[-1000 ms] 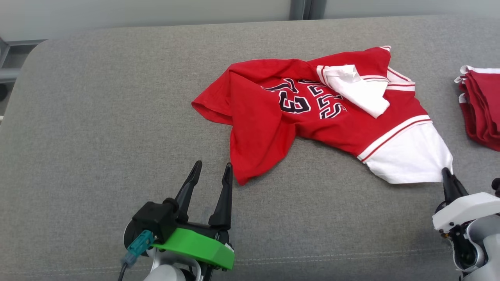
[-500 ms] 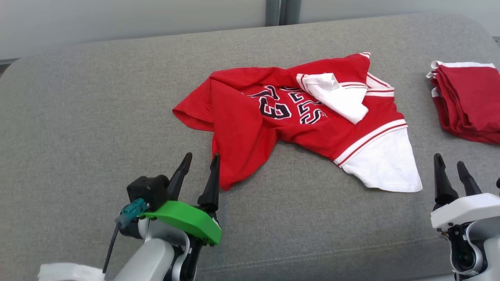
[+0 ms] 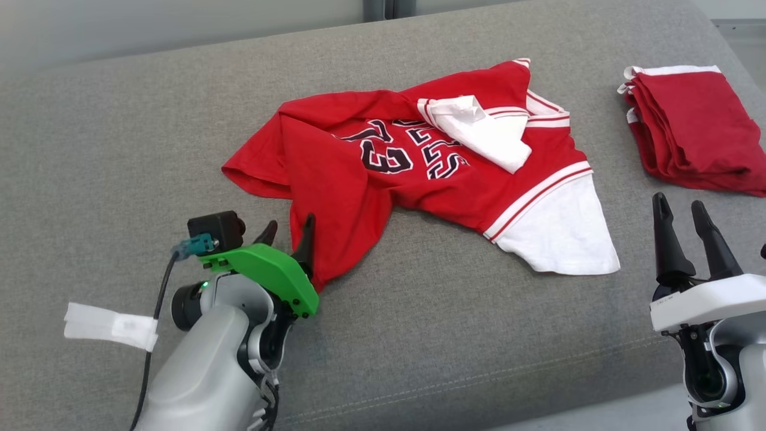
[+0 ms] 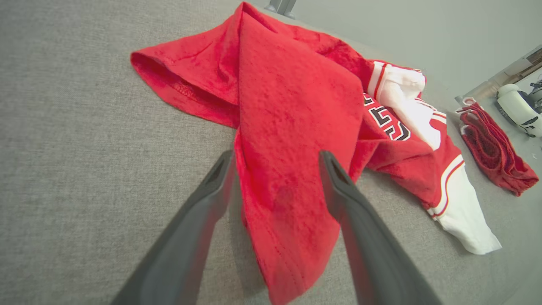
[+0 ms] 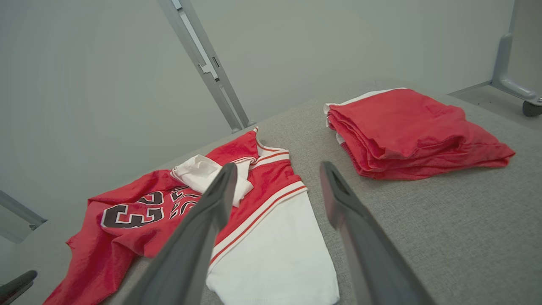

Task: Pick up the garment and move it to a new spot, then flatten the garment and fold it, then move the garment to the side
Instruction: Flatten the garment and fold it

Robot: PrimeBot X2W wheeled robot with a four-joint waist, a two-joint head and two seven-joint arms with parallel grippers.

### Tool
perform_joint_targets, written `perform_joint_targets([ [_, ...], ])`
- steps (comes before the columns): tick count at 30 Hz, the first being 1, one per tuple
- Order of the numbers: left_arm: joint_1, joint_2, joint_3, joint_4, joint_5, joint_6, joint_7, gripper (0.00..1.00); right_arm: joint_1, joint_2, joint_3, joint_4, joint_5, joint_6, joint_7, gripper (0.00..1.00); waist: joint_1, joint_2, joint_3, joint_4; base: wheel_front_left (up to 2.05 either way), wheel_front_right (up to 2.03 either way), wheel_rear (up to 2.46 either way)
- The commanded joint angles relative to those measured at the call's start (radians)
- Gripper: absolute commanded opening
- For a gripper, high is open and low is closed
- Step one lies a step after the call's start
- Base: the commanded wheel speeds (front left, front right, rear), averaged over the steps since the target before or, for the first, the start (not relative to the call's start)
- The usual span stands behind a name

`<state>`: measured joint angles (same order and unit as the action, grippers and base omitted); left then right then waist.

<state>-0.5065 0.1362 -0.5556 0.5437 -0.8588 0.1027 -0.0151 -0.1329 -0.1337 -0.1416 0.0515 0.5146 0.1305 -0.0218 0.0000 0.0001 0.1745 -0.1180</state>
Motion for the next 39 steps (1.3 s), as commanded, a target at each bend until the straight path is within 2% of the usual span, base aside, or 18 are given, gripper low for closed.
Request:
perform_joint_targets([
  [1,-0.043,0.003,0.008,0.049,0.002,0.013,0.014,1.00,0.005,0.004,0.008,-0.015,-0.008,0.000,0.002,1.00,0.0000,-0.0001,0.022,-0.019,0.00,0.00,0.00],
  [3,-0.065,0.001,0.005,0.104,0.004,0.017,0.027,1.00,0.003,0.006,0.014,-0.023,-0.006,0.000,0.005,1.00,0.0000,-0.0001,0.030,-0.027,0.00,0.00,0.00],
  [9,-0.118,-0.017,-0.014,0.212,0.000,-0.020,0.049,1.00,-0.005,0.002,0.023,-0.030,0.002,0.000,0.005,1.00,0.0000,-0.0001,0.046,-0.041,0.00,0.00,0.00],
  [15,-0.153,-0.028,-0.044,0.285,0.027,-0.035,0.047,1.00,-0.013,0.001,0.031,-0.027,0.005,0.000,0.002,1.00,0.0000,-0.0001,0.051,-0.052,0.00,0.00,0.00],
  [16,-0.160,-0.031,-0.051,0.298,0.030,-0.038,0.045,0.88,-0.015,0.000,0.033,-0.027,0.004,0.000,0.001,1.00,0.0000,-0.0001,0.052,-0.054,0.00,0.00,0.00],
  [17,-0.168,-0.034,-0.057,0.310,0.035,-0.043,0.043,0.56,-0.016,-0.001,0.034,-0.026,0.004,0.000,0.000,1.00,0.0000,-0.0001,0.053,-0.055,0.00,0.00,0.00],
  [19,-0.181,-0.041,-0.072,0.332,0.044,-0.053,0.039,0.21,-0.018,-0.002,0.038,-0.025,0.004,0.000,-0.001,1.00,0.0000,-0.0001,0.053,-0.058,0.00,0.00,0.00],
  [21,-0.194,-0.043,-0.077,0.352,0.048,-0.059,0.029,0.00,-0.017,-0.003,0.040,-0.023,0.003,0.000,-0.002,1.00,0.0000,-0.0001,0.051,-0.061,0.00,0.00,0.00],
  [29,-0.271,-0.013,-0.027,0.400,0.037,-0.054,-0.079,0.00,-0.009,-0.002,0.037,-0.020,-0.004,0.000,-0.009,1.00,0.0000,-0.0001,0.045,-0.059,0.00,0.00,0.00],
  [33,-0.314,0.008,0.000,0.424,0.021,-0.060,-0.105,0.00,-0.009,-0.003,0.044,-0.017,-0.001,0.000,-0.012,1.00,0.0000,-0.0001,0.042,-0.060,0.00,0.00,0.00],
  [39,-0.339,0.042,0.024,0.460,0.012,-0.046,-0.129,0.00,-0.013,-0.004,0.044,-0.018,0.002,0.000,-0.015,1.00,0.0000,-0.0001,0.049,-0.061,0.00,0.00,0.00],
])
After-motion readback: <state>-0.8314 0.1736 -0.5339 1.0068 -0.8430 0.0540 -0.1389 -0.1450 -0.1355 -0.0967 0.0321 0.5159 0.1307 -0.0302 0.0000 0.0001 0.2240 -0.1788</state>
